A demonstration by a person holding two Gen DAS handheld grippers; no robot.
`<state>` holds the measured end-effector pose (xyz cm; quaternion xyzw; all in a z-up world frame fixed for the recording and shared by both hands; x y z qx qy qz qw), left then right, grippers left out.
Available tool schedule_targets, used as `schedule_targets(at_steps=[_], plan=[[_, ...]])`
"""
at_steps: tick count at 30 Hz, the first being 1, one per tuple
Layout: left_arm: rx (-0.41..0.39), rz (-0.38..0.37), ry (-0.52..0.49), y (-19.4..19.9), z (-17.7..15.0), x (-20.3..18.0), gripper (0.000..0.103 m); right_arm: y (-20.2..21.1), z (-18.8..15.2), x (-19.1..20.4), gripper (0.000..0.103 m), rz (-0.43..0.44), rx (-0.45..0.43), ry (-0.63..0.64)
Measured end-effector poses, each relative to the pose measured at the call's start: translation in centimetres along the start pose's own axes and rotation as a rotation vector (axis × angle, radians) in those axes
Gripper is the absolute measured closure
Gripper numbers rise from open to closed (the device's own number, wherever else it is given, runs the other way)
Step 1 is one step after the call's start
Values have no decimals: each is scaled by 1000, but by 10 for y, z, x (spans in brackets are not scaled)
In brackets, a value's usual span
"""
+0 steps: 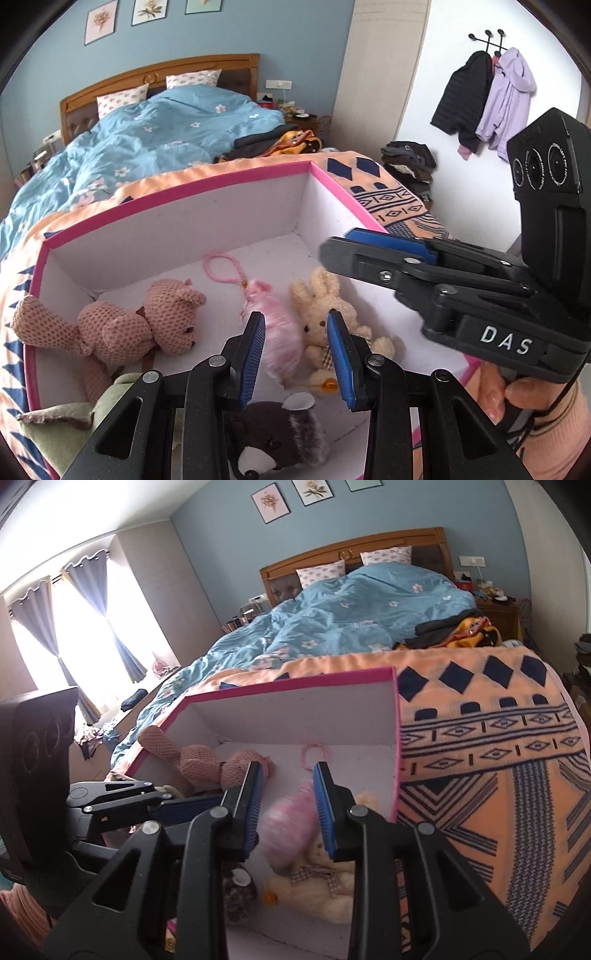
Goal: Organize objects
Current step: 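Move the right gripper down to the pink floral tissue pack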
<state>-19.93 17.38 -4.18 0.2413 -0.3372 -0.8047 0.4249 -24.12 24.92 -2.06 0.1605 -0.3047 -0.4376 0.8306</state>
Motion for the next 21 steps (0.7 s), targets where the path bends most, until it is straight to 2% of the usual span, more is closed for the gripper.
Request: schedule_targets(at_steps=[2, 4, 8, 13, 21], plan=[[-12, -3, -5, 4, -5, -1, 62, 3, -2, -2, 72, -3, -1, -1], [-34, -8, -8, 10, -8, -1, 51, 9, -5, -1, 72, 5, -11, -1], [-115, -17, -16, 35, -19, -2, 40, 25, -12, 6, 71, 45, -39, 15], [-208, -69, -11, 73, -34, -3, 28, 54, -24, 28, 59, 99, -85, 56], [-259, -99, -41, 113, -72, -12, 25, 93, -55, 61, 52, 171, -115, 130]])
Point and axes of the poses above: each gripper's, at about its wrist camera, not at the fingertips, and y roughly against the way its jaws point, x to its left, z to its top, the point moved 5 cm from there along -y, roughly the way its jaws point, and after that the axes turned 2 degrees about z, right-handed, at the moved point
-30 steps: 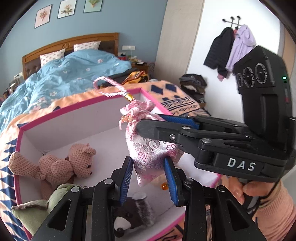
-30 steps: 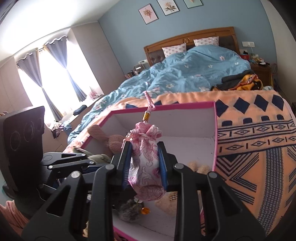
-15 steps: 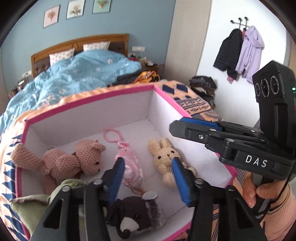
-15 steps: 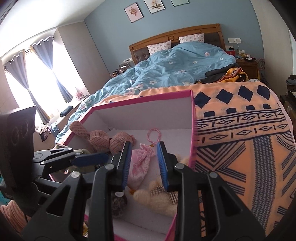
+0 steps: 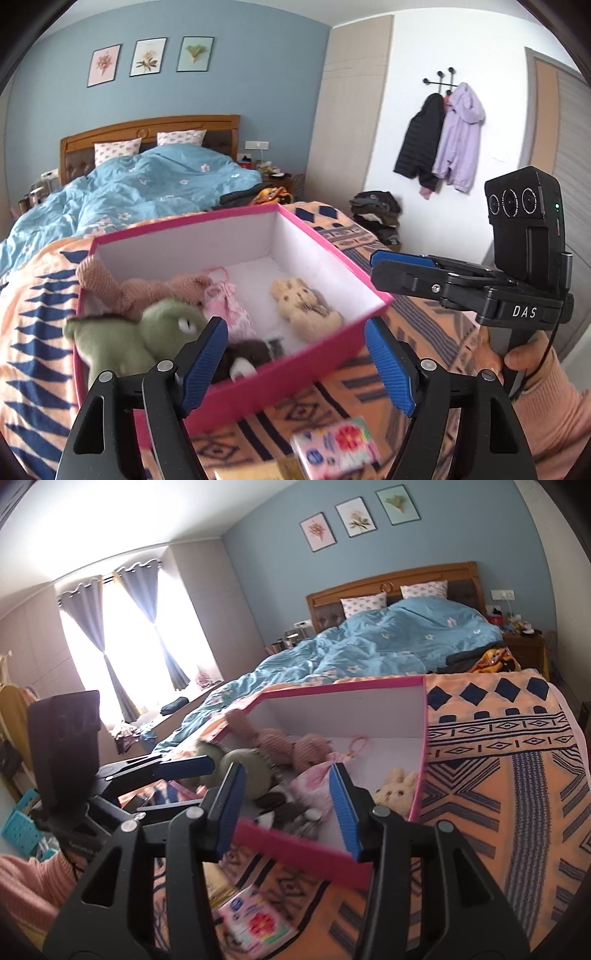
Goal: Organize objects
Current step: 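Move the right gripper down to the pink floral tissue pack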
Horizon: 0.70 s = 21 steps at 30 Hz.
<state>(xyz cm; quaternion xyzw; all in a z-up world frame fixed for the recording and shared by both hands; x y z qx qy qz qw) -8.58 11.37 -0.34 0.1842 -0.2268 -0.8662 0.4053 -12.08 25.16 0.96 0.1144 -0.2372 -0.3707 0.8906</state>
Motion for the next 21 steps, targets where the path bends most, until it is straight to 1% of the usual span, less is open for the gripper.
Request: schedule_targets(at_steps=[3, 5, 8, 13, 17, 20, 21], plan=[[22, -12, -8, 5, -19, -4, 24, 7, -16, 9, 52, 21, 24, 10], [47, 9, -19, 5, -34, -5, 24, 7, -30, 11, 52, 33, 56, 4], [106, -2, -4, 1, -60, -3, 24, -4, -55, 8, 52, 31, 136, -15], [207, 15, -20, -13, -97, -8, 24, -29, -92, -2, 52, 21, 262, -48], [262, 76, -65, -23, -117, -14, 24, -48, -109, -9, 52, 22, 328, -76], [272, 150, -107, -27, -121, -15, 24, -59, -115, -11, 52, 30, 353, -82], [275, 160, -113, -28, -121, -15, 24, -62, -116, -12, 52, 33, 360, -84]])
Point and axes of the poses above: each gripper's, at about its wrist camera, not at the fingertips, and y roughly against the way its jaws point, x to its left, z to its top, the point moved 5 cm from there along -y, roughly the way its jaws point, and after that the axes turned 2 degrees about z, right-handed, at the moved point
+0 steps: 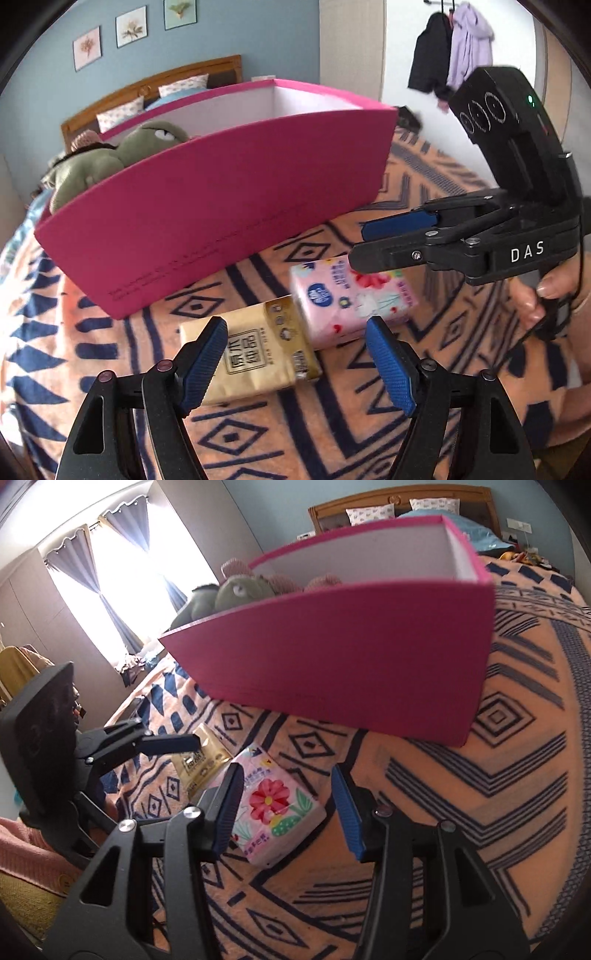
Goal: Organize objects
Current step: 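Move the right gripper down to the pink floral tissue pack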
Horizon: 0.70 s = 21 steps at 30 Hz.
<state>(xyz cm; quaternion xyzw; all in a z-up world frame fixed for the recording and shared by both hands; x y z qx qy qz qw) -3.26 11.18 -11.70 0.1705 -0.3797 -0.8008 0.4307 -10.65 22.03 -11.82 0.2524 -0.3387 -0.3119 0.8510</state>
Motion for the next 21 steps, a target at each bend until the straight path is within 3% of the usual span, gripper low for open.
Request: schedule_targets(at_steps=[14, 19, 21], plan=[[13, 57, 3, -9, 3, 1, 24, 13, -32, 8, 52, 39, 34, -38], [12, 28, 41, -10, 10, 1, 25, 26, -47, 18, 52, 52, 49, -21], [6, -23, 82, -6, 13, 2, 25, 32, -48, 18, 52, 47, 39, -23]])
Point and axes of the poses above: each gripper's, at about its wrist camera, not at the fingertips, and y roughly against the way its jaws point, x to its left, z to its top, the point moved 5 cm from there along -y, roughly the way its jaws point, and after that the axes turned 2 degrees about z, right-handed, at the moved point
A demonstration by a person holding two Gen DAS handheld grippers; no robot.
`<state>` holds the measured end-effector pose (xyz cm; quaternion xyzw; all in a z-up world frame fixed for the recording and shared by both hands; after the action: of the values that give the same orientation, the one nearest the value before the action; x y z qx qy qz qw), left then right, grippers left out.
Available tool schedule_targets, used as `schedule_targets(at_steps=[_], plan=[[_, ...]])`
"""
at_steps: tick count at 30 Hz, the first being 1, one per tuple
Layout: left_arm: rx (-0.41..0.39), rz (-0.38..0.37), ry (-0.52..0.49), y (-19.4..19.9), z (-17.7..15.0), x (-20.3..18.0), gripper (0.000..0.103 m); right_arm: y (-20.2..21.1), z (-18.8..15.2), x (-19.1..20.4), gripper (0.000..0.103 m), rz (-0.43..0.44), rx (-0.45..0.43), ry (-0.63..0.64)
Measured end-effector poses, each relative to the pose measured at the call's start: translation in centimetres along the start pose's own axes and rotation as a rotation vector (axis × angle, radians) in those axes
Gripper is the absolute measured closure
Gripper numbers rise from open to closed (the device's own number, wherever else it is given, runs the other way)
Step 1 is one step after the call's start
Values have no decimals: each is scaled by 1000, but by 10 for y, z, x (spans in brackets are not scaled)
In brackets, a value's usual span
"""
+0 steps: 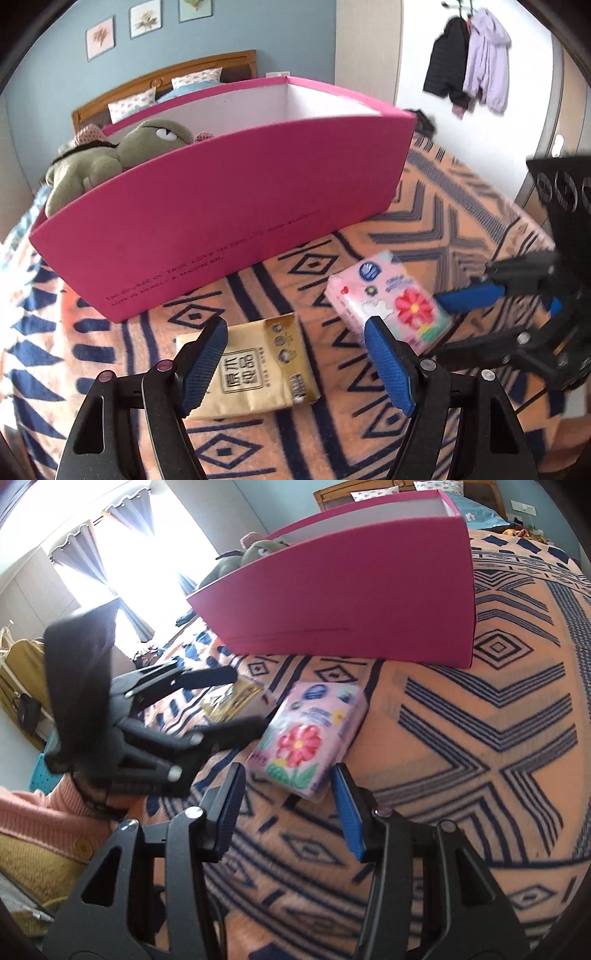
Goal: Organize objects
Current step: 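Move the right gripper down to the pink floral tissue pack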
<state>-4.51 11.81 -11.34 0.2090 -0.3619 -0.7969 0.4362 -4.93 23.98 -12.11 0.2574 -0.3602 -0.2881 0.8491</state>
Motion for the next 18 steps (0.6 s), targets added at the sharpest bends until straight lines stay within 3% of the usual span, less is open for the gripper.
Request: schedule_targets(at_steps=[4, 8, 14, 18], plan=[[-24, -117, 48, 13, 6, -3, 27, 11, 5, -11, 52, -14, -57, -54], [-5, -230, 67, 17, 7, -13, 36, 14, 8, -23, 52, -17, -100, -108], [75, -283, 71, 0, 0, -30, 54, 5, 8, -28, 52, -40, -106, -138], [104, -288, 87, -6, -4, -30, 54, 12, 7, -34, 52, -24, -111, -160]])
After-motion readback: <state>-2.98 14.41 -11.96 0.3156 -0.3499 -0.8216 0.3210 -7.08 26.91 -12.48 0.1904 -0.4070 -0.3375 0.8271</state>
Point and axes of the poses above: each gripper's, at about its wrist camera, not at the fingertips, and y roughly against the way its jaws point, x to its left, z to its top, the point moved 5 cm from there along -y, roughly the way its jaws point, and after that the axes turned 2 degrees about z, right-handed, at the moved point
